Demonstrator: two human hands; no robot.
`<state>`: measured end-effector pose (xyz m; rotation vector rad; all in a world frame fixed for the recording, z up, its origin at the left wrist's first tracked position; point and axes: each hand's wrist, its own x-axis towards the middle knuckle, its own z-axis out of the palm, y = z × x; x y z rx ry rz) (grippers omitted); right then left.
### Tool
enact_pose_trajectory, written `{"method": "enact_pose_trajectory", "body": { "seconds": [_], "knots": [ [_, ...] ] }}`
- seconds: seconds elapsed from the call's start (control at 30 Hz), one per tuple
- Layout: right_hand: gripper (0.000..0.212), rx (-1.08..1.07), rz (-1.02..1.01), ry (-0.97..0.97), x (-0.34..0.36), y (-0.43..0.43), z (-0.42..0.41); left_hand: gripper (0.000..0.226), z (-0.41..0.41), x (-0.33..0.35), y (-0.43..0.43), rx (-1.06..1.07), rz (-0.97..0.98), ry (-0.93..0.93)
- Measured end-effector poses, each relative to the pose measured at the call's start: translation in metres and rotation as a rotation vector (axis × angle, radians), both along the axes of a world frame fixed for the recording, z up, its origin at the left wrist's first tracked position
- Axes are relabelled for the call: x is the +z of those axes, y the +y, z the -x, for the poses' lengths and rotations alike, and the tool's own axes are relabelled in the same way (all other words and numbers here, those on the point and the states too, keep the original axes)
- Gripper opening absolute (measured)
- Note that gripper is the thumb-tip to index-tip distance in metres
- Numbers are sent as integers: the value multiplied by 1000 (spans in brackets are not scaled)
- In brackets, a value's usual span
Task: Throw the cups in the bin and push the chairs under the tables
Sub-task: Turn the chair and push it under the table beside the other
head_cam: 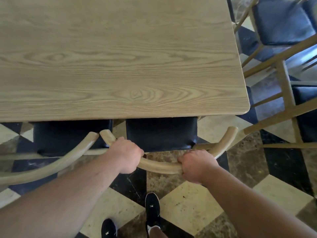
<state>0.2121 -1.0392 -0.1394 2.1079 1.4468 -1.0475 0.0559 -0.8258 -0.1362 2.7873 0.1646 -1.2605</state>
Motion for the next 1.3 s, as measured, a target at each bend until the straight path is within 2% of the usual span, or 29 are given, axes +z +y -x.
{"method": "enact_pose_trajectory", "body": {
  "seconds": [0.3, 0.37, 0.43, 0.53, 0.6, 0.63, 0.7, 0.8, 0.83, 0.97, 1.3],
  "knots": [
    [20, -17, 11, -78, 8, 4, 11, 24, 10, -3, -3, 17, -31, -90],
    [22, -16, 41, -130, 12, 6, 18, 30, 20, -4, -6, 39, -70, -219],
    [30, -55, 76, -150, 17, 10, 26, 46, 36, -7, -5, 55, -122, -392],
    [41, -106, 60, -85, 24, 30, 50, 70, 79, -7, 22, 73, -162, -596],
    [48, -151, -2, 4, 23, 57, 75, 81, 108, -4, 55, 201, -148, -686],
    [52, -179, -35, 47, 21, 75, 90, 85, 122, -4, 73, 292, -155, -677],
    [55, -231, -117, 105, 15, 115, 117, 84, 145, -3, 105, 476, -161, -534],
    [43, -312, -248, 67, 4, 156, 141, 50, 152, -1, 124, 730, 26, -248],
    [36, -325, -273, 34, -1, 161, 143, 39, 150, -3, 126, 767, 79, -207],
    [21, -338, -278, -19, -9, 165, 143, 23, 144, -14, 132, 797, 112, -219],
    [24, -321, -273, -58, -12, 165, 143, 19, 146, -23, 136, 812, 141, -228]
  ]
}}
